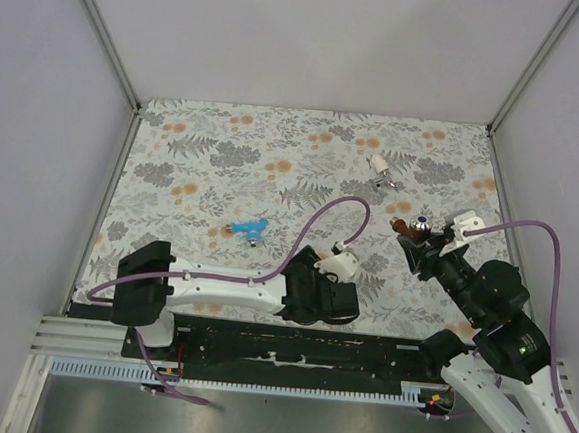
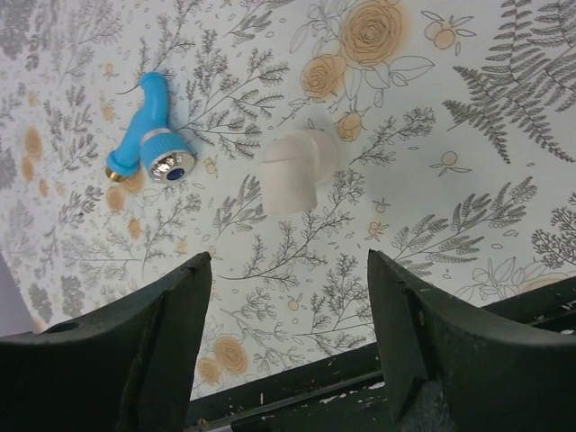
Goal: Install the water faucets
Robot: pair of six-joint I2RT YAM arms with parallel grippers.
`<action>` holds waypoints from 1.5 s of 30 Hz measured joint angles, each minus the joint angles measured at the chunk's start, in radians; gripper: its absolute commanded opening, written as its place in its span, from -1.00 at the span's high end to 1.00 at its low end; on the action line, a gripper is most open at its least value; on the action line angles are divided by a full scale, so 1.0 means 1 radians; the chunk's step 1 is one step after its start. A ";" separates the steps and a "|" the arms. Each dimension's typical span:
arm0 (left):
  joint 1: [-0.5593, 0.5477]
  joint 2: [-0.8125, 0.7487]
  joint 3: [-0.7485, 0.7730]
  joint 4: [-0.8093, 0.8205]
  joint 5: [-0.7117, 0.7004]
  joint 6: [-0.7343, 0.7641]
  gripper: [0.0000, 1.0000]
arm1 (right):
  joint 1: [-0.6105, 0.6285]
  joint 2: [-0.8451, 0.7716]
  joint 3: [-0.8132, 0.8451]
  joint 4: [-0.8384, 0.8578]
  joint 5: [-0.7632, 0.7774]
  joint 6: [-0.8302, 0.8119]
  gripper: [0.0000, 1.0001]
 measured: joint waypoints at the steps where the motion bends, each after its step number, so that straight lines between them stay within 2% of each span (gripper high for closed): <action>1: 0.000 -0.008 -0.009 0.012 0.015 0.005 -0.47 | 0.000 -0.003 0.001 -0.004 0.005 0.000 0.97; 7: 0.042 -0.099 -0.108 0.115 0.164 0.014 -0.43 | 0.000 -0.017 0.025 -0.023 0.039 -0.002 0.97; 8: 0.058 -0.128 -0.129 0.130 0.188 0.015 -0.47 | 0.000 -0.021 0.026 -0.023 0.046 -0.003 0.96; 9: 0.087 -0.180 -0.162 0.163 0.227 0.016 -0.76 | 0.000 -0.023 0.027 -0.024 0.048 -0.003 0.96; 16: 0.243 -0.523 -0.304 0.366 0.358 0.051 -0.82 | 0.000 -0.023 0.027 -0.042 0.050 -0.004 0.96; 19: 0.292 -0.607 -0.330 0.419 0.413 0.060 -0.99 | 0.000 -0.023 0.027 -0.044 0.050 -0.003 0.95; 20: 0.319 -0.620 -0.330 0.433 0.434 0.061 -0.99 | 0.000 -0.023 0.027 -0.045 0.050 -0.003 0.95; 23: 0.376 -0.612 -0.331 0.459 0.455 0.062 -0.99 | 0.000 -0.021 0.027 -0.044 0.050 -0.003 0.95; 30: 0.426 -0.499 -0.332 0.452 0.502 0.051 -0.99 | 0.000 -0.021 0.027 -0.045 0.055 -0.004 0.94; 38: 0.435 -0.267 -0.218 0.361 0.530 0.053 -0.91 | 0.000 -0.019 0.027 -0.049 0.056 -0.004 0.94; 43: 0.436 -0.216 -0.215 0.356 0.529 0.052 -0.91 | 0.000 -0.016 0.027 -0.049 0.055 -0.004 0.93; 45: 0.438 -0.187 -0.208 0.353 0.529 0.052 -0.83 | 0.000 -0.016 0.027 -0.050 0.055 -0.004 0.93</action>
